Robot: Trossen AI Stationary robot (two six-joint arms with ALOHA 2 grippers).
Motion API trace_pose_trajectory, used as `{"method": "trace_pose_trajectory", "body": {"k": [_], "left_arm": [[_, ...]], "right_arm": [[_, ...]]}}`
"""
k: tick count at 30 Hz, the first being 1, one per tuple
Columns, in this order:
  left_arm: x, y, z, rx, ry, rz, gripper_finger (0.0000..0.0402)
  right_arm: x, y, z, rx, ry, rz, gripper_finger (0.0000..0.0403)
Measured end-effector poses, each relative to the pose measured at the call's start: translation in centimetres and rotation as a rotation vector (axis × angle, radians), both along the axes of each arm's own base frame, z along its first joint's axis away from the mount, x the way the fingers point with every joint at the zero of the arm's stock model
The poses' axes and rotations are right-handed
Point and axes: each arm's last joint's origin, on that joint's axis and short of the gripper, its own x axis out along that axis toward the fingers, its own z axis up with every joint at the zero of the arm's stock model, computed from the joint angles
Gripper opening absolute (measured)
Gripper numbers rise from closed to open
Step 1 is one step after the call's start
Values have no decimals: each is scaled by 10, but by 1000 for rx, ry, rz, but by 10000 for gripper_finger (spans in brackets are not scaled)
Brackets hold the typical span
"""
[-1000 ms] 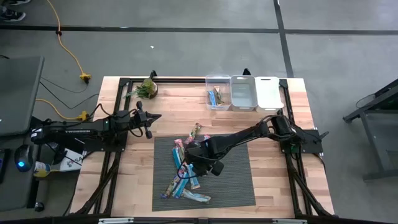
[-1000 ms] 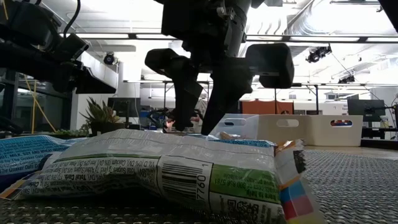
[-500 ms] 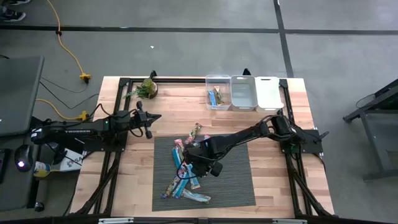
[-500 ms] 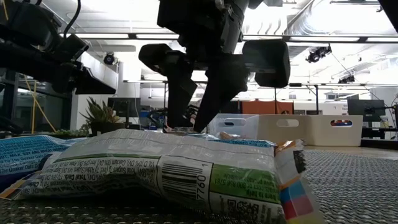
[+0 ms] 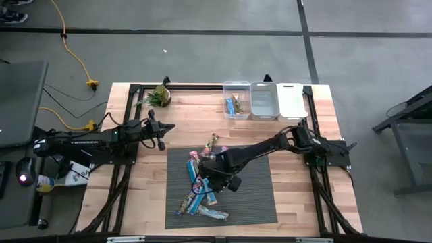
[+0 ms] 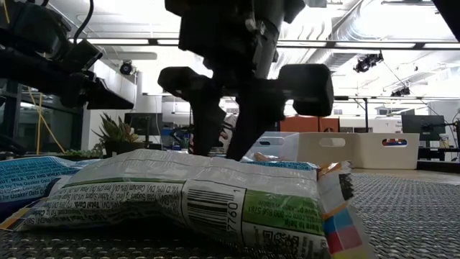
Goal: Pick and place Granola Bars by type
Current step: Put the yellow granola bar into the transparent bin
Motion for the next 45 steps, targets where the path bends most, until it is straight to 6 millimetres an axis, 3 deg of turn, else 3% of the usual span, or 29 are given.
{"method": "trace_pose_trajectory", "body": {"k": [18,45], "left_arm": [[0,0,0,-2,1,-9,1],[0,0,0,-2,1,-8,1]], "right_arm": [[1,-9,-12,39,65,-35,150],[-2,-10,-17,-3,109,-126,54]]}}
